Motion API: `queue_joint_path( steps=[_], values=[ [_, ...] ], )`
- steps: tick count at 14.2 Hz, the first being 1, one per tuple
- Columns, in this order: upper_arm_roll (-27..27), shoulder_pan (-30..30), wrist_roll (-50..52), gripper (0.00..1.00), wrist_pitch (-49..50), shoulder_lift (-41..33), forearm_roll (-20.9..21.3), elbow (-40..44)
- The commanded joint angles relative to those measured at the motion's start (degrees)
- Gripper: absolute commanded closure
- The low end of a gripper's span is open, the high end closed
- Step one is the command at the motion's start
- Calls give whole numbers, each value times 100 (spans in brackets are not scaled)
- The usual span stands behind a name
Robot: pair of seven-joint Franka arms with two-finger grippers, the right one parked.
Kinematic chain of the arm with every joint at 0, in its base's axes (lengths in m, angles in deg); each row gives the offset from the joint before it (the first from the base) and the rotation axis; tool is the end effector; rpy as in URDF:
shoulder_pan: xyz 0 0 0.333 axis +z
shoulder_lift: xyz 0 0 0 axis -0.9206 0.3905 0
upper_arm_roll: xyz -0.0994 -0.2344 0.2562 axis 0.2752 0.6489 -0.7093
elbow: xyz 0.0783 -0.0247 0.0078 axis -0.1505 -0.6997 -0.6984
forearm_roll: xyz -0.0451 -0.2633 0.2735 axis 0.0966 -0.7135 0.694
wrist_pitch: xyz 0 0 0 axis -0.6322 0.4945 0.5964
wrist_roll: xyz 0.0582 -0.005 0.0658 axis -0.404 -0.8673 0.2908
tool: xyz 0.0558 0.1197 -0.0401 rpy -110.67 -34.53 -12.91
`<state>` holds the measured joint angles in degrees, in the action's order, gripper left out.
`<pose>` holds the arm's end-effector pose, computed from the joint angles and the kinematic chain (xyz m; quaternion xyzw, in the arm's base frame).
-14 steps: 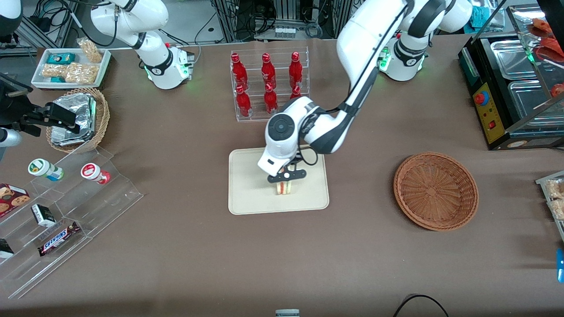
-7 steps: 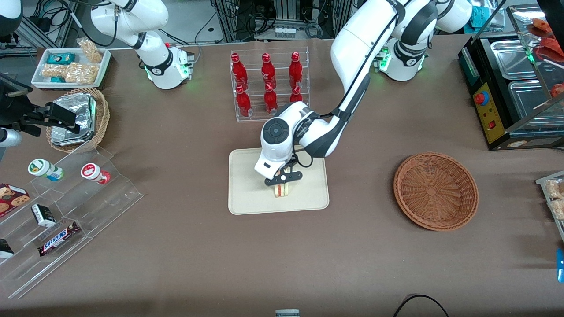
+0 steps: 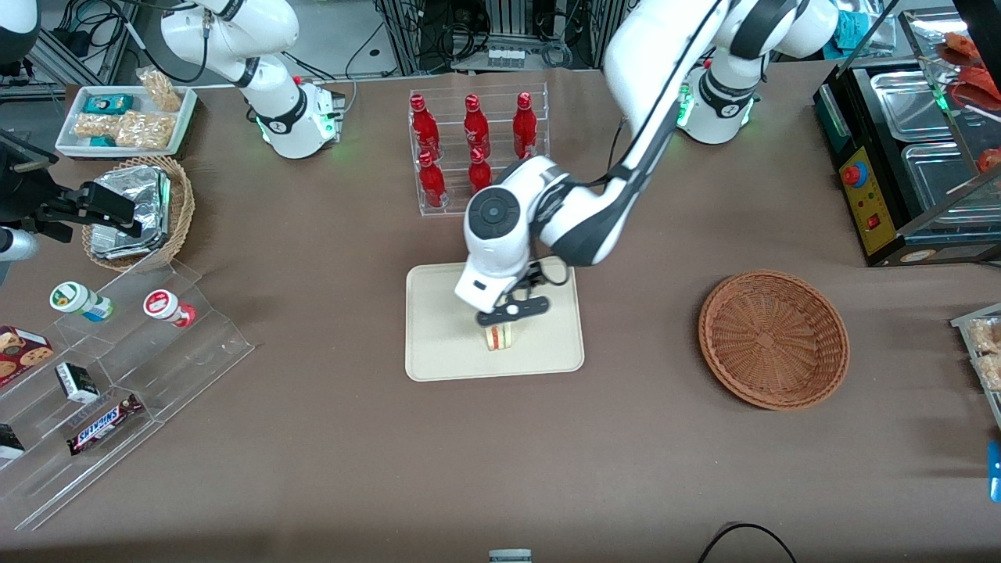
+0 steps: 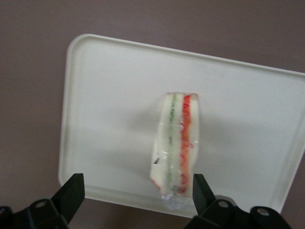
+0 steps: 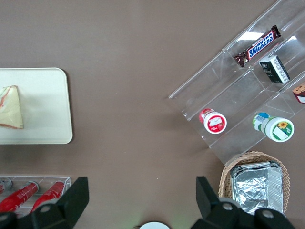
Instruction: Place sandwich from basket to tray
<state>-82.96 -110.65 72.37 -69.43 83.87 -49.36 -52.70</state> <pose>0.5397 -0.5081 0.3424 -0.9907 -0.1272 0.0354 0.0328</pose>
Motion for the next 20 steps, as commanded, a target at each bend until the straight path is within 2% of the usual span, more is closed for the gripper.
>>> queue_joint_path(
  steps=[1,4,11,13,14,16,20],
  values=[
    [-167,362,-110,0,510,-468,88,-278],
    [-168,942,-460,0,519,-968,88,-804],
    [-168,2129,-2656,0,589,-2840,88,-2702],
    [-168,2358,-3316,0,991,-3209,97,-2853],
    [-89,2681,-3588,0,1176,-3359,79,-2836],
    [349,3349,-4133,0,1406,-3614,71,-2810],
    [851,4334,-5179,0,1793,-4150,79,-2784]
  ],
)
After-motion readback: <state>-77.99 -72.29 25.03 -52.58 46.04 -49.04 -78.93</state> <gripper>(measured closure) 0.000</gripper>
